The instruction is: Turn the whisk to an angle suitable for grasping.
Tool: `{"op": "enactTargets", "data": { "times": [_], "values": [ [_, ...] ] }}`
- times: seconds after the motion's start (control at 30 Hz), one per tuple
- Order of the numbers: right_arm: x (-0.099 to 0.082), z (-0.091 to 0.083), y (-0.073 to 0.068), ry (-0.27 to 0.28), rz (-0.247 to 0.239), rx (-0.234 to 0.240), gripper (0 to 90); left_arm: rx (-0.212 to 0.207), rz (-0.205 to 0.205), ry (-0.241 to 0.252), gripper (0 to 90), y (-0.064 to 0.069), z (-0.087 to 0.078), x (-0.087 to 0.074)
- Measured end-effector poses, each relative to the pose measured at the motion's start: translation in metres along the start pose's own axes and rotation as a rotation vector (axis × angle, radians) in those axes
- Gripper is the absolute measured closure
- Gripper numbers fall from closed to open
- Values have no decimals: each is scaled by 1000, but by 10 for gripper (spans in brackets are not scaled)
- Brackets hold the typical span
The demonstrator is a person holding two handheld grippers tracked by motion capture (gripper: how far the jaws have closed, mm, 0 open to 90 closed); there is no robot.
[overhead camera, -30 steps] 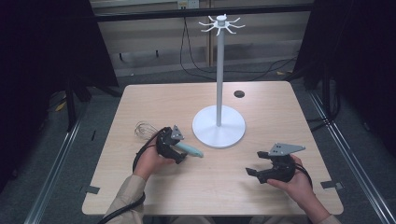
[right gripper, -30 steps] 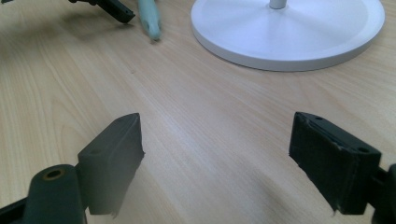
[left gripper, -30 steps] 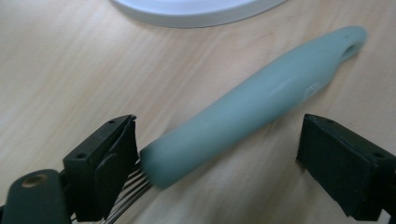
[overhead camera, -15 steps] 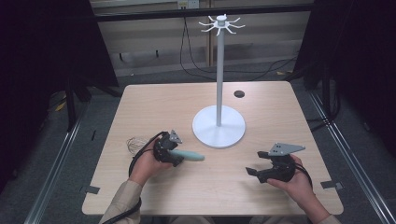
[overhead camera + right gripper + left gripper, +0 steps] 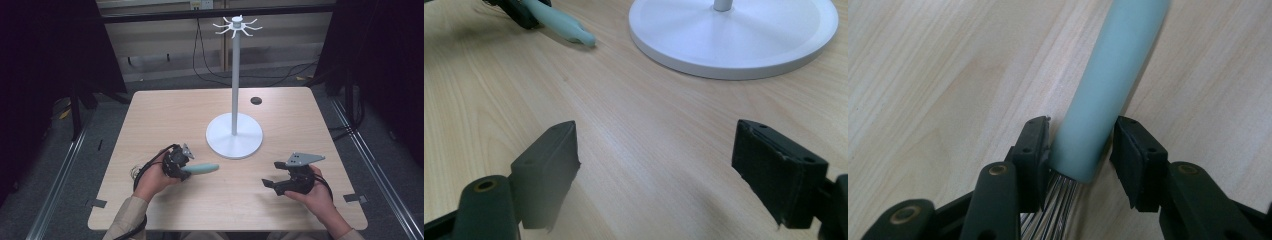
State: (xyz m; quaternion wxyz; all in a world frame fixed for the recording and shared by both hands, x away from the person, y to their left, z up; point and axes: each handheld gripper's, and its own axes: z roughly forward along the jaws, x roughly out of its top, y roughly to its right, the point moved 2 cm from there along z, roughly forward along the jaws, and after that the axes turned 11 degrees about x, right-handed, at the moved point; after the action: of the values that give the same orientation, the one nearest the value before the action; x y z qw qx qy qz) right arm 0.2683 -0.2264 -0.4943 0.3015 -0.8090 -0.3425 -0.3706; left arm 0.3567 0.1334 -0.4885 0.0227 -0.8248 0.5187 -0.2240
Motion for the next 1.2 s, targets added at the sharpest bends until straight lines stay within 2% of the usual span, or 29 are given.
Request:
{"op": "enactTargets", "data": {
  "times": [0.23,0.53,0.57,0.7,0.8,0.93,1.03,1.2],
  "values": [
    [0,1,0,-6,-1,7,186,-16,35,-31,574,1,1,7],
    [-1,2,1,-8,3,6,186,-22,126,-72,589,6,4,22],
    [-1,2,1,-8,5,6,186,-25,125,-78,590,6,4,23],
    [-1,1,1,-8,5,10,186,-42,149,-64,555,10,5,28],
    [-1,1,2,-10,8,9,186,-37,158,-69,552,11,5,31],
    [-1,2,2,-11,3,11,187,-43,185,-80,574,13,6,34],
    [-1,2,1,-13,4,7,187,-58,192,-90,623,15,6,35],
    [-1,2,2,-9,4,8,187,-37,210,-113,652,16,5,37]
  ]
}}
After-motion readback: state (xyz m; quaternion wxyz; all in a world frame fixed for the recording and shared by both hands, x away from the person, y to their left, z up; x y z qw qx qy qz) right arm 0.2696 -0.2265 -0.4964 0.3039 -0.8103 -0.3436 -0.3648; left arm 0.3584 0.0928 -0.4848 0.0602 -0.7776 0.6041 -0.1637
